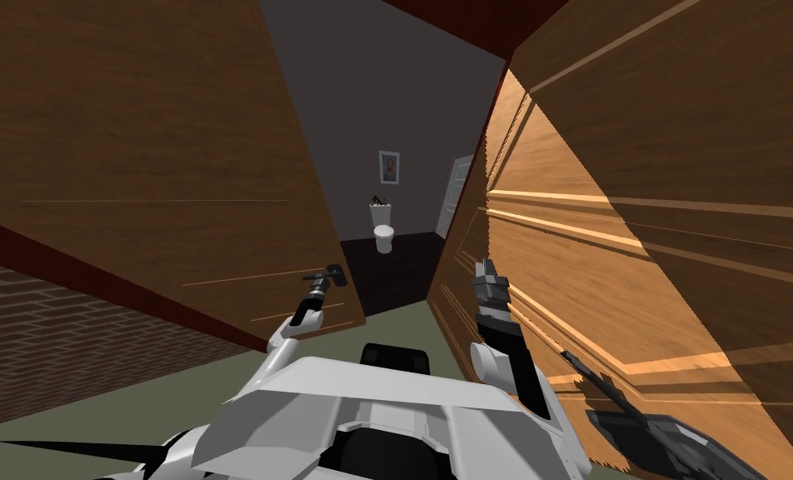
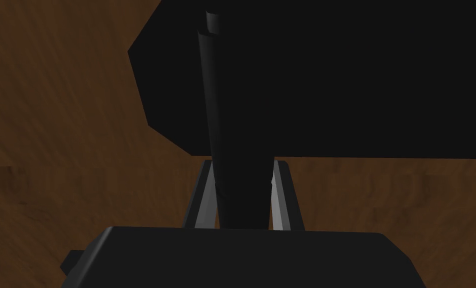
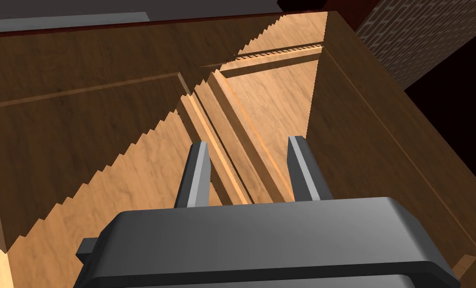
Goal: Pull the door open
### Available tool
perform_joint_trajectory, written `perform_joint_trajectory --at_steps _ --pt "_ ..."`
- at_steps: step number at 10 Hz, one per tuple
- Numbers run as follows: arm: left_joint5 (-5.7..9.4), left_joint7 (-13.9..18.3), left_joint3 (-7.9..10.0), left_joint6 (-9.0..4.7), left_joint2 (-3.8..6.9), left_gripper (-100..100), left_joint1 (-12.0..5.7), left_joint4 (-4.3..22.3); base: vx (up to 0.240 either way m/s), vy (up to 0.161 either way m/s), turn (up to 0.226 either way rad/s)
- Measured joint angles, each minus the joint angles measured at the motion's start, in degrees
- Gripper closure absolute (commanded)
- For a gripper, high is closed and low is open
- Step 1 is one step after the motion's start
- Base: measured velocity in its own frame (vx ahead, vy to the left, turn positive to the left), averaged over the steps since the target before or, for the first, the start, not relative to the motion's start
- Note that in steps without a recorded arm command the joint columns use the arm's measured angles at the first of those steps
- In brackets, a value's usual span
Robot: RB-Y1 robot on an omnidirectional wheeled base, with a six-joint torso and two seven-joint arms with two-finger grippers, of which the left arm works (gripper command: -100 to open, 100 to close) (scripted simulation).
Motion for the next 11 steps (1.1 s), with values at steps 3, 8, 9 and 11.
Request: perform_joint_trajectory --at_steps 3,8,9,11 --pt "0.12 0.5 -0.35 -0.10 0.59 100 0.20 0.0 -0.110 0.027 -0.094" --pt "0.64 3.7 -3.15 -0.82 3.77 100 1.71 -0.1 -0.235 0.057 -0.184" --pt "0.74 4.5 -3.84 -1.08 4.43 100 1.91 0.0 -0.226 0.060 -0.203" --pt "0.98 5.9 -5.05 -1.46 5.89 100 2.55 -0.1 -0.214 0.044 -0.140"
